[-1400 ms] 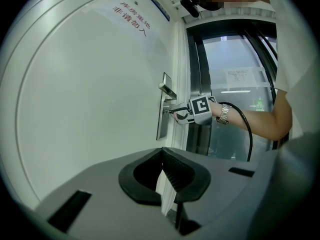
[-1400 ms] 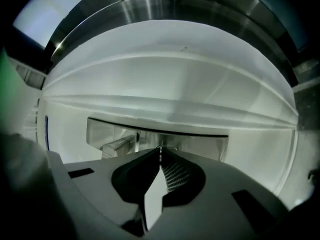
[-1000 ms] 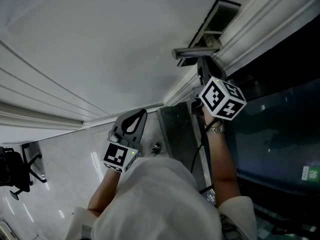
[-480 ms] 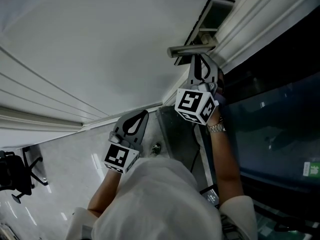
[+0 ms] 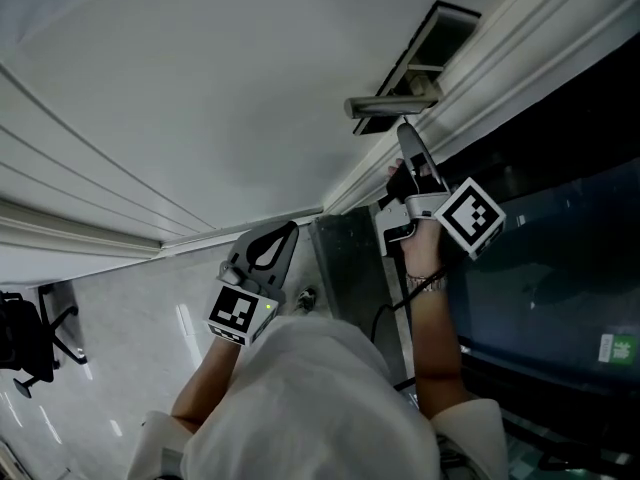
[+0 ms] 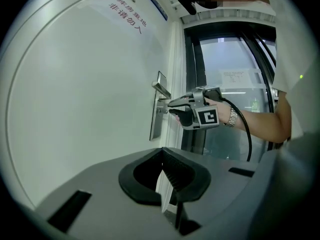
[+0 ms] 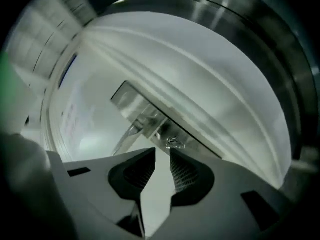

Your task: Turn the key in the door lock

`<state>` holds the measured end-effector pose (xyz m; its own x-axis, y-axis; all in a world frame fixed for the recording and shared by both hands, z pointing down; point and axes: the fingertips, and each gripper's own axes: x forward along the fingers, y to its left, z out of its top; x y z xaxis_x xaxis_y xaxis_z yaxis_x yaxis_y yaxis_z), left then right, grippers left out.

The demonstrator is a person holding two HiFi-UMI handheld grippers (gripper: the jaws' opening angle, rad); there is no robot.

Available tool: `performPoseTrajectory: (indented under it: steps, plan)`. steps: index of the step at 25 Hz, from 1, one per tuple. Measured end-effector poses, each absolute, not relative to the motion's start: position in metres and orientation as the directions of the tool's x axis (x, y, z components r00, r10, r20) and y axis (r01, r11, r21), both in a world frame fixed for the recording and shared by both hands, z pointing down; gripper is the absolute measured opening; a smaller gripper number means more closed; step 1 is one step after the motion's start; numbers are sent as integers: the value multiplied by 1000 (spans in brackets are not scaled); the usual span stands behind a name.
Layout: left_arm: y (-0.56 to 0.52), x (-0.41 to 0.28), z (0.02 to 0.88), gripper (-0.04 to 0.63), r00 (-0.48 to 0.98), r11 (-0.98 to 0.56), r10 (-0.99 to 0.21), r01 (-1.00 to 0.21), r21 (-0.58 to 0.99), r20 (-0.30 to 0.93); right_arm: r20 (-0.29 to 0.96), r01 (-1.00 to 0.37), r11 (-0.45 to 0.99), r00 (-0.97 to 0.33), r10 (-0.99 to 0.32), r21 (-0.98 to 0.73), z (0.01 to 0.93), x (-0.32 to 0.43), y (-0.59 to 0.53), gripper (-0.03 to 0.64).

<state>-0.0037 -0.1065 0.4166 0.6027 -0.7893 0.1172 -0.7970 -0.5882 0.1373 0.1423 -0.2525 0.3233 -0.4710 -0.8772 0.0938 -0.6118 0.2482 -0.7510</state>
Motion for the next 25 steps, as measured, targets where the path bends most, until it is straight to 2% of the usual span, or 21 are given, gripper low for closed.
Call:
performPoseTrajectory:
  steps: [2, 4, 9, 11, 15, 20, 25]
  plan:
    - [-106, -3, 416, 6, 603, -588, -790, -797, 137, 115, 32, -387, 189, -498, -867, -903, 330, 149, -261, 64]
    - [-104, -3, 417, 6, 602, -588, -789, -797, 137, 118, -18, -227, 155, -507, -861, -961, 337, 154, -264, 64]
    - [-105, -9, 420, 6, 591, -575, -797, -806, 141, 126, -73, 20, 73, -507, -859, -997, 344, 150, -273, 64]
    - [-102, -11, 419, 6, 589, -573, -799, -807, 142, 126, -95, 64, 72, -511, -854, -995, 338, 144, -275, 64]
    - [-105, -4, 421, 6, 600, -584, -789, -800, 140, 131, -73, -22, 100, -526, -847, -995, 337, 141, -285, 64]
    - [-105, 4, 423, 6, 617, -601, -776, -786, 145, 133, 4, -261, 172, -558, -830, -950, 335, 139, -287, 71]
    - [-103, 8, 421, 6, 626, -612, -768, -779, 136, 131, 76, -474, 221, -532, -843, -852, 334, 139, -287, 72]
